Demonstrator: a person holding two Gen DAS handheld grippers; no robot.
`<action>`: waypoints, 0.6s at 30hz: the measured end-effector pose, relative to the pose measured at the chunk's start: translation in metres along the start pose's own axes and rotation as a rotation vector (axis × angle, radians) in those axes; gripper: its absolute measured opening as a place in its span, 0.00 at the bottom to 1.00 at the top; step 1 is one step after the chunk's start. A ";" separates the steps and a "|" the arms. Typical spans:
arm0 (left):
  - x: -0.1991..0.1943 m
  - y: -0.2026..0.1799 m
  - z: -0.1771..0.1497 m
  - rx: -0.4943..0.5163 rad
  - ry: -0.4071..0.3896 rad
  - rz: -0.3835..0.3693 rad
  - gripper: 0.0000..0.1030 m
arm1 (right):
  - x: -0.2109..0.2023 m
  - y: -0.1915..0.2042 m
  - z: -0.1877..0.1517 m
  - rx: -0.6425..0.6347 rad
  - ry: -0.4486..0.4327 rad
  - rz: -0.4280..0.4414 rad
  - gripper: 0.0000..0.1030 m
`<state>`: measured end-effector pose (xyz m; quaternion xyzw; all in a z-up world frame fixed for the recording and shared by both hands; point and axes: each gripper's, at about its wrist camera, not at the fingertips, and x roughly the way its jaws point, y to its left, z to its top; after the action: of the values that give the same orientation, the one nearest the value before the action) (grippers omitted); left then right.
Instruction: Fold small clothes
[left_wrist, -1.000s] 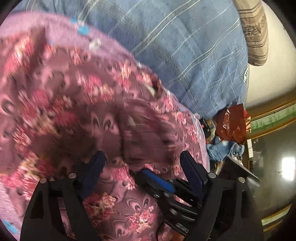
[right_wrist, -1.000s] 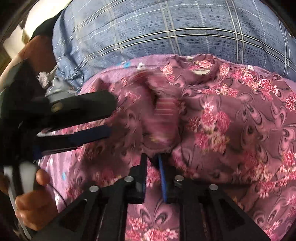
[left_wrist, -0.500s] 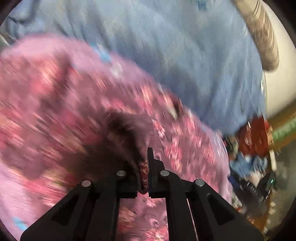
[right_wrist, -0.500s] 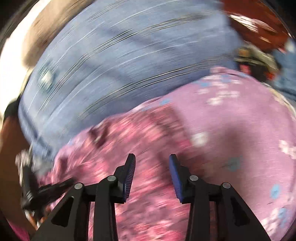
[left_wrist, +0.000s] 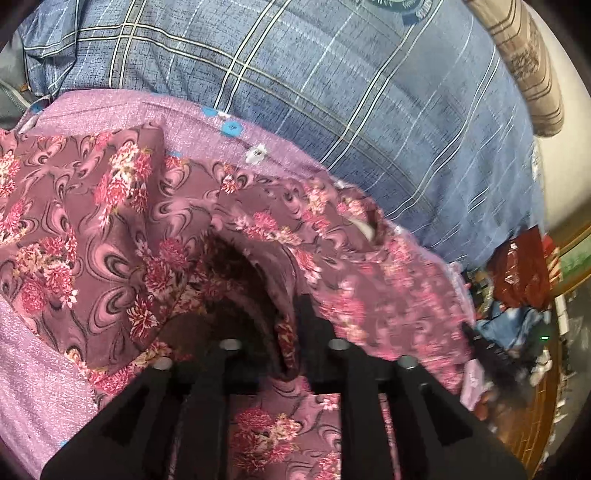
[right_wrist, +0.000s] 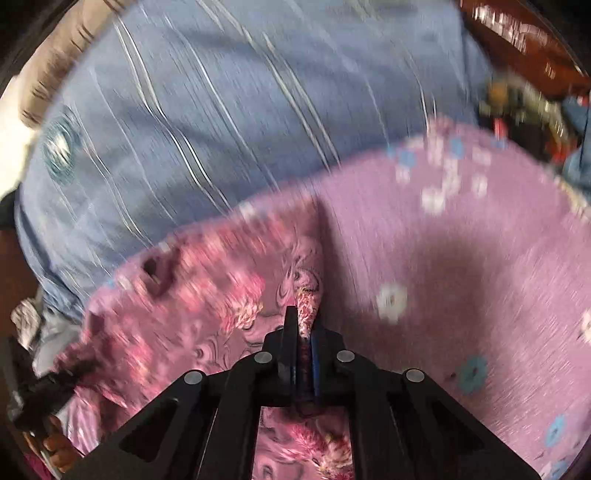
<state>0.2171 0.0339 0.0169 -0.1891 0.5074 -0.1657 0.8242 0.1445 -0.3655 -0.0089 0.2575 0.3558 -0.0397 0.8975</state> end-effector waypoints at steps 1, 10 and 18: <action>0.007 0.000 -0.002 0.012 0.016 0.040 0.26 | -0.004 -0.003 0.001 0.011 -0.023 -0.020 0.05; 0.003 -0.002 -0.001 0.044 0.050 0.134 0.27 | -0.001 0.022 -0.006 -0.108 -0.001 -0.192 0.13; -0.110 0.070 0.024 -0.128 -0.215 0.217 0.60 | 0.015 0.142 -0.025 -0.326 0.073 0.029 0.31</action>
<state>0.1972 0.1502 0.0786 -0.2019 0.4432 -0.0219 0.8731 0.1764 -0.2288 0.0269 0.1147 0.3860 0.0411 0.9144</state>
